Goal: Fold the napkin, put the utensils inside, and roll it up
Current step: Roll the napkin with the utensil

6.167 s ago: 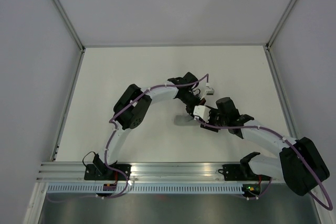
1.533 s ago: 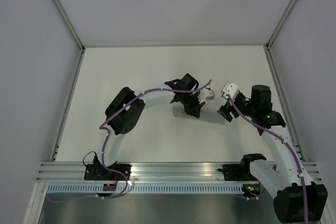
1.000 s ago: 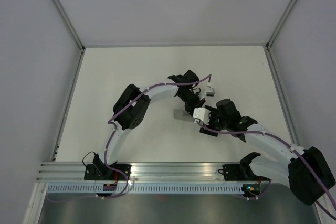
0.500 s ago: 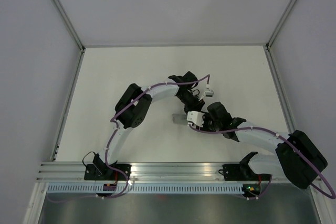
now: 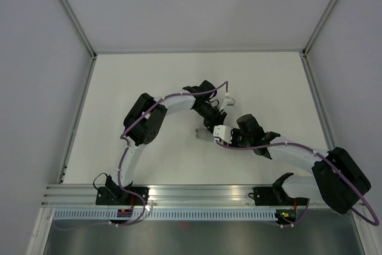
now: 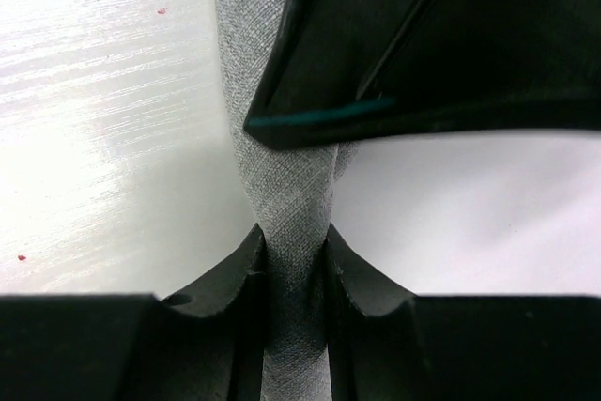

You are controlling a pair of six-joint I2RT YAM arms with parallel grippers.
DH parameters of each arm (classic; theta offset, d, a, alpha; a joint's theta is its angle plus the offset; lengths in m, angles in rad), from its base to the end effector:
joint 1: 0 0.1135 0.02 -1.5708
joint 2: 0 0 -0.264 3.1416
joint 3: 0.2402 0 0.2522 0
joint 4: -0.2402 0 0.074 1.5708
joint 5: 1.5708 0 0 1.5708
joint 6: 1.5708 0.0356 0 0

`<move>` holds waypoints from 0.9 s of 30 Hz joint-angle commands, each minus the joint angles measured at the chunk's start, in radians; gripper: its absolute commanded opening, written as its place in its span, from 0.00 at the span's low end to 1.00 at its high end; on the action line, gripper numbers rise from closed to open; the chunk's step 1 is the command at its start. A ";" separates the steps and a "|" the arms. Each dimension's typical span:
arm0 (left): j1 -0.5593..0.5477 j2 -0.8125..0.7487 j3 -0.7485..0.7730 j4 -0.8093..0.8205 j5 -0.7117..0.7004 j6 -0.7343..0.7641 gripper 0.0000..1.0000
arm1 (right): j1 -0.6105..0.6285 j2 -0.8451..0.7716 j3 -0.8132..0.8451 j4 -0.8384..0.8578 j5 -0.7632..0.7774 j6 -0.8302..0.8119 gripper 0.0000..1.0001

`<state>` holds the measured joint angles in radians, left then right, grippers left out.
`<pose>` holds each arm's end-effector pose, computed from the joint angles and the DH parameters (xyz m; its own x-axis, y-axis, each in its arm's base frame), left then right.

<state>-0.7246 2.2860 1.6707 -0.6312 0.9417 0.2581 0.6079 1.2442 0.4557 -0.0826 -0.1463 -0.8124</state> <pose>0.3239 -0.3252 0.1304 -0.5374 0.6763 -0.5037 0.7448 0.1005 -0.6597 0.1783 0.1304 0.1485 0.0342 -0.8511 -0.5239 -0.8975 0.2045 -0.3908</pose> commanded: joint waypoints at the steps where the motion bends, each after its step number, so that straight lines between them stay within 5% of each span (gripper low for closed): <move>1: 0.056 -0.085 -0.089 0.094 -0.115 -0.100 0.53 | -0.023 0.020 0.043 -0.060 0.007 -0.011 0.21; 10: 0.177 -0.428 -0.488 0.699 -0.404 -0.394 0.54 | -0.082 0.112 0.158 -0.218 -0.113 -0.054 0.20; 17: 0.183 -0.712 -0.886 1.276 -0.656 -0.467 0.57 | -0.135 0.205 0.271 -0.331 -0.212 -0.099 0.18; 21: 0.166 -0.816 -1.058 1.499 -0.750 -0.456 0.60 | -0.174 0.283 0.339 -0.408 -0.274 -0.129 0.17; 27: 0.004 -0.913 -1.190 1.559 -0.937 -0.286 0.66 | -0.211 0.386 0.431 -0.517 -0.318 -0.172 0.15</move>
<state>-0.6342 1.4189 0.5121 0.7727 0.1398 -0.1310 0.4126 1.5688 0.8440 -0.5037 -0.4156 -0.9360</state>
